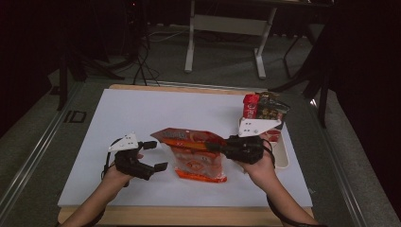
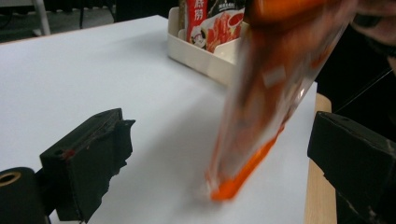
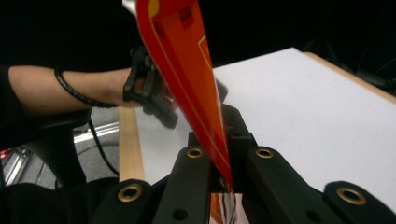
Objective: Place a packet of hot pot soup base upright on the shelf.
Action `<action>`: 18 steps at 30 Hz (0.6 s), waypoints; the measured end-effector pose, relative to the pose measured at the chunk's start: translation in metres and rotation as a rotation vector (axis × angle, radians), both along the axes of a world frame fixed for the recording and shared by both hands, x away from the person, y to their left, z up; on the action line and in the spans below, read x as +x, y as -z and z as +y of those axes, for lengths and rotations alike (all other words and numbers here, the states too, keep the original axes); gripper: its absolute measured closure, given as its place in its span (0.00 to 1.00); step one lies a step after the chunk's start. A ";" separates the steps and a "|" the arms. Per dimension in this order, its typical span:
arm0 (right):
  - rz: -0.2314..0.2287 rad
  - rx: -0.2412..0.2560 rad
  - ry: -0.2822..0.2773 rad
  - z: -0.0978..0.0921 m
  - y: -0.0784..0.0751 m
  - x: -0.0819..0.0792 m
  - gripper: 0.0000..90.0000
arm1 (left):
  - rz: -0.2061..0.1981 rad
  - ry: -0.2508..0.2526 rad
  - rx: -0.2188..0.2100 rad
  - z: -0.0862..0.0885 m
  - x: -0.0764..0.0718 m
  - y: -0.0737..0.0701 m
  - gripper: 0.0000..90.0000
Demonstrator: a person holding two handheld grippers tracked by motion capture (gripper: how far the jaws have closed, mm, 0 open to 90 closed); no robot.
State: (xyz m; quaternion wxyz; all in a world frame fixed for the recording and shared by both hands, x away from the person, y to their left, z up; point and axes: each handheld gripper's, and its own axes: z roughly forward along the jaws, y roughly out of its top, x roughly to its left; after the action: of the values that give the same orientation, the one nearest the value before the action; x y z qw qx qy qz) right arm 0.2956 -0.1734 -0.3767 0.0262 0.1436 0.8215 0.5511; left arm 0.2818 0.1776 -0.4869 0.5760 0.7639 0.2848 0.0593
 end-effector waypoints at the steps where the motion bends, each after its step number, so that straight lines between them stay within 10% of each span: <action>1: -0.011 0.009 0.010 -0.003 -0.006 0.001 1.00 | 0.003 -0.001 -0.001 0.000 0.000 0.001 0.05; 18: -0.075 0.089 0.117 -0.036 -0.055 0.015 1.00 | 0.012 -0.015 0.018 0.002 -0.008 0.014 0.05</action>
State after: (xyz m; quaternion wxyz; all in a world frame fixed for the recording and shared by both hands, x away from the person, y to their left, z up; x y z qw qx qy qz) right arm 0.3102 -0.2096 -0.3212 0.0829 0.1717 0.7850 0.5895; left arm 0.2735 0.1796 -0.5012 0.5669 0.7672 0.2936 0.0614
